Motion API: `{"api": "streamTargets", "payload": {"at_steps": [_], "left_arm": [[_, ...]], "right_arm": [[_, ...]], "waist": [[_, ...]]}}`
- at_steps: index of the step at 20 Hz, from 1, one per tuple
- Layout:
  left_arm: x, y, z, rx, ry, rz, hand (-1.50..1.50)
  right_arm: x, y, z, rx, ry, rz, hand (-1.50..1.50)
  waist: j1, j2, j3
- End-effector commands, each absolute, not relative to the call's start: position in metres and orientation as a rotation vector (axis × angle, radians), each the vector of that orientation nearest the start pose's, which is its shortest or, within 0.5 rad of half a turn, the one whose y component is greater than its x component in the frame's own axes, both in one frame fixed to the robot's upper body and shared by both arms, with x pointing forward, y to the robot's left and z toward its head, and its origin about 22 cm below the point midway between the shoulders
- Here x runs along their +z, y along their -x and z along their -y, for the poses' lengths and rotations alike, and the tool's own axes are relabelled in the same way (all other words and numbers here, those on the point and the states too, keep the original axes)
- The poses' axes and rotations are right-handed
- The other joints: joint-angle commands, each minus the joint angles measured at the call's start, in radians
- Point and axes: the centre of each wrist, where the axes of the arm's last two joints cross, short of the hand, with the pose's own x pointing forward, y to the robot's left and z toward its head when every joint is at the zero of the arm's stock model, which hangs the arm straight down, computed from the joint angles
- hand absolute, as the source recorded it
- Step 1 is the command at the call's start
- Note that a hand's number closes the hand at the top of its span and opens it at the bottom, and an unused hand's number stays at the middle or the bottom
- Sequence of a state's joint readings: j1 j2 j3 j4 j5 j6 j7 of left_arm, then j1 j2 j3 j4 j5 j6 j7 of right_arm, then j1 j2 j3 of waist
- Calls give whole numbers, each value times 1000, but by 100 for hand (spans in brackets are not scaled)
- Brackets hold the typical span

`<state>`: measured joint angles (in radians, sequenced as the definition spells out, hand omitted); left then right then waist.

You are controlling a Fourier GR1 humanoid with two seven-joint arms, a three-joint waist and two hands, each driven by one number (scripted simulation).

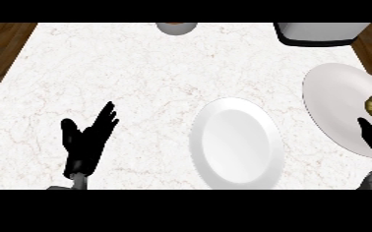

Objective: Pick the squash from the plate and place it in the plate

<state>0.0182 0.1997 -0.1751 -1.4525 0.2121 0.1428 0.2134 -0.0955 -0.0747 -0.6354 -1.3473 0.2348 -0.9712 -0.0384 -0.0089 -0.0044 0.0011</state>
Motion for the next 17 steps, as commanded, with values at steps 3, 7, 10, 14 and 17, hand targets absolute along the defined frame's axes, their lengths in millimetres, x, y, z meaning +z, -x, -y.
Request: {"api": "streamTargets", "payload": {"at_steps": [3, 7, 10, 14, 17], "left_arm": [[-33, -234, -231, 1, -7, 1193, 0], [-24, -238, -251, 16, -18, 1188, 0], [-35, -215, -252, -13, -11, 1188, 0], [-36, -222, -246, -6, 2, 1179, 0], [-22, -248, -247, 3, 0, 1180, 0]], "right_arm": [[-41, -181, 333, -876, 1345, 1179, -150], [-36, -165, 311, -812, 1364, 1149, -150], [-47, -140, 283, -797, 1371, 1116, -150], [-41, -145, 275, -780, 1375, 1115, -150], [-48, -142, 255, -795, 1359, 1098, -150]], "waist": [[3, 3, -1], [7, 4, -2], [6, 2, -1], [9, 4, -2], [6, 5, -1]]}}
